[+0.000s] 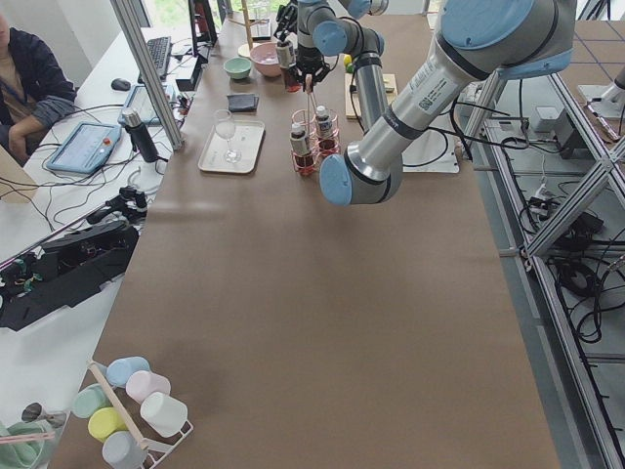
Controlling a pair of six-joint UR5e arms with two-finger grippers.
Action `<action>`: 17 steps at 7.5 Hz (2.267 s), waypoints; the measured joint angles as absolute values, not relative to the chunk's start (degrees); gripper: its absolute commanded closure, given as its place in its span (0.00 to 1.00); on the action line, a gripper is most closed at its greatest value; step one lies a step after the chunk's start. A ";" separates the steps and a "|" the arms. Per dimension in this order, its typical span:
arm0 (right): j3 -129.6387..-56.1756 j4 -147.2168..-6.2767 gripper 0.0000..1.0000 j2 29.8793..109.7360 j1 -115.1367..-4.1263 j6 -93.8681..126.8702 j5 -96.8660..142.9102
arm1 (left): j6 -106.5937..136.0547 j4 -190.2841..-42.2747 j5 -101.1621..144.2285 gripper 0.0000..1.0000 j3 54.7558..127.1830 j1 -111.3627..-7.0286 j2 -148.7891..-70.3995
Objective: Take tea from basket to plate
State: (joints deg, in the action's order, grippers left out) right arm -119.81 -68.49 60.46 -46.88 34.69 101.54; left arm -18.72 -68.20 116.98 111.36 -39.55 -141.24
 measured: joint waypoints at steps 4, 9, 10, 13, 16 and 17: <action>-115.82 -63.11 1.00 66.89 -51.00 29.91 102.16 | -18.90 -68.10 117.03 1.00 111.61 -40.62 -141.23; -96.10 -48.30 1.00 58.07 -52.35 33.14 98.21 | -19.68 -67.76 117.42 1.00 113.42 -46.90 -139.07; -91.33 -47.06 1.00 54.27 -52.12 34.09 96.82 | -21.47 -67.76 117.58 1.00 113.51 -48.57 -138.24; -76.26 -36.53 1.00 47.26 -49.20 36.09 91.11 | -29.27 -67.73 121.24 1.00 113.28 -57.04 -132.89; -73.28 -35.36 1.00 46.28 -45.41 36.24 87.40 | -33.18 -67.78 123.92 1.00 112.73 -68.14 -125.35; -73.04 -35.33 1.00 46.34 -44.61 36.17 86.68 | -34.72 -67.82 124.07 1.00 111.99 -72.02 -123.07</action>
State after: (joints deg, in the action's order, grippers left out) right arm -73.04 -35.33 46.34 -44.61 36.17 86.68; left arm -34.72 -67.82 124.07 111.99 -72.02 -123.07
